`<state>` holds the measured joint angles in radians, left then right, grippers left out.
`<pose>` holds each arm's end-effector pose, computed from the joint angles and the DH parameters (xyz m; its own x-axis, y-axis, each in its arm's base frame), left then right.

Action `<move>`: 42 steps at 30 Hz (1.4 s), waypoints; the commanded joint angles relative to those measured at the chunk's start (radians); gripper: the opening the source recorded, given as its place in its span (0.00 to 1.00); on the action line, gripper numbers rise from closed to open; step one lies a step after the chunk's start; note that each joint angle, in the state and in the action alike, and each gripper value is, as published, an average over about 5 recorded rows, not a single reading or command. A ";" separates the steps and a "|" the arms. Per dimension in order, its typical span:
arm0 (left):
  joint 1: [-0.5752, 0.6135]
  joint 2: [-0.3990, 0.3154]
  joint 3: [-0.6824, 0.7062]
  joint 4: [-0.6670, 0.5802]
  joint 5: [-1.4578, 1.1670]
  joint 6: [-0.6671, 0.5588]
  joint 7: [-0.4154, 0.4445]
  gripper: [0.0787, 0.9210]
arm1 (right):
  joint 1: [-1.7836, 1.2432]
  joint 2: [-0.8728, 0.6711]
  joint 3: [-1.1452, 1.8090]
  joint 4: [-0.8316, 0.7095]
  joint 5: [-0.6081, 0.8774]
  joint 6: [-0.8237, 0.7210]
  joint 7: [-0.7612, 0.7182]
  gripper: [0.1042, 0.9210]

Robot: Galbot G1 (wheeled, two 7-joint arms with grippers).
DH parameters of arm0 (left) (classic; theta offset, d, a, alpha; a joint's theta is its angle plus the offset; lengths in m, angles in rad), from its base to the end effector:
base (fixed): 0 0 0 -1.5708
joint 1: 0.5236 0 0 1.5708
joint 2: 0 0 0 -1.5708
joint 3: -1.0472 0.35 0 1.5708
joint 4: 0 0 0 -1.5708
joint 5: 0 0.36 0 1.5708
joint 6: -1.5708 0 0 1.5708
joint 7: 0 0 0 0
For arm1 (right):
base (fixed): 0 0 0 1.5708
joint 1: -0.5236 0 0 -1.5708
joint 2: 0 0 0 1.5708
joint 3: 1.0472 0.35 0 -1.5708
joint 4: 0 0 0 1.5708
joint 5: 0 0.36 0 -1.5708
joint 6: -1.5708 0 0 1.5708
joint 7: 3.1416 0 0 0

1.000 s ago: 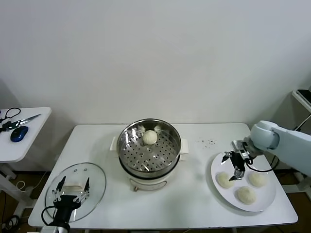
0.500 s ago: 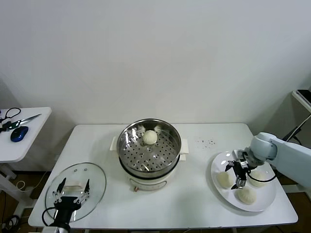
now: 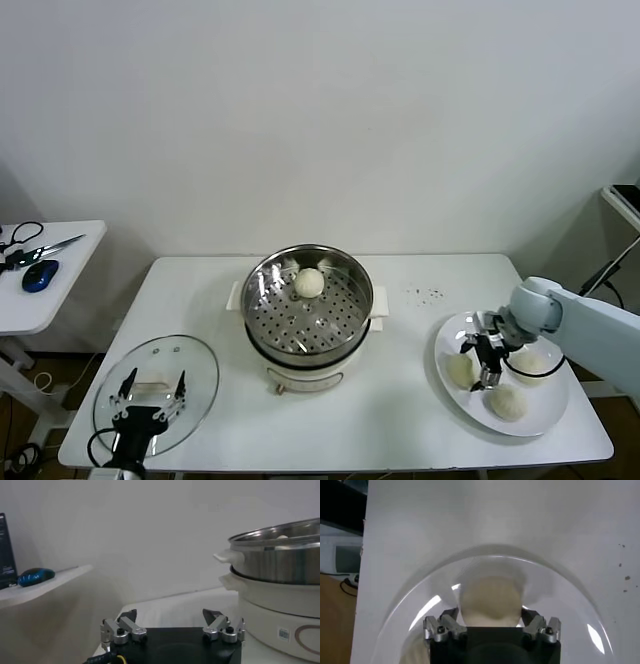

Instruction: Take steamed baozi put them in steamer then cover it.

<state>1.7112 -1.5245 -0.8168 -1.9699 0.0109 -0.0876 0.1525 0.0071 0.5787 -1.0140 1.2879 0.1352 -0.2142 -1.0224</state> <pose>0.1235 0.1055 -0.3575 -0.9806 -0.0849 0.1767 -0.0489 0.9788 0.1988 0.4714 -0.1882 -0.2545 -0.0263 -0.1690 0.9853 -0.9997 0.0052 -0.0258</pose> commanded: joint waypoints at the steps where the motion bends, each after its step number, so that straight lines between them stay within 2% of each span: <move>1: 0.001 -0.001 0.003 -0.001 0.004 0.000 0.001 0.88 | 0.004 0.005 0.007 -0.007 0.009 0.003 -0.003 0.77; 10: 0.007 -0.001 0.006 -0.002 0.006 0.002 0.001 0.88 | 0.104 -0.028 -0.027 0.018 0.067 0.003 0.001 0.72; 17: 0.015 0.001 0.017 -0.010 0.007 0.001 0.001 0.88 | 0.548 -0.003 -0.318 0.021 0.265 0.007 -0.006 0.71; 23: 0.021 0.001 0.032 -0.018 0.006 0.006 -0.002 0.88 | 0.924 0.170 -0.597 0.008 0.517 -0.001 0.001 0.72; 29: 0.017 0.005 0.040 -0.015 0.001 0.007 -0.005 0.88 | 1.026 0.362 -0.651 0.006 0.711 -0.032 0.027 0.72; 34: 0.011 0.008 0.048 -0.021 0.001 0.011 -0.004 0.88 | 0.960 0.515 -0.593 -0.014 0.751 -0.065 0.061 0.73; 42: 0.005 0.018 0.044 -0.031 0.002 0.016 -0.002 0.88 | 0.797 0.743 -0.530 -0.115 0.726 -0.095 0.108 0.73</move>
<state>1.7166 -1.5144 -0.7709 -1.9977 0.0145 -0.0760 0.1502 0.8268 1.0456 -1.5265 1.2425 0.7719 -0.2826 -0.9512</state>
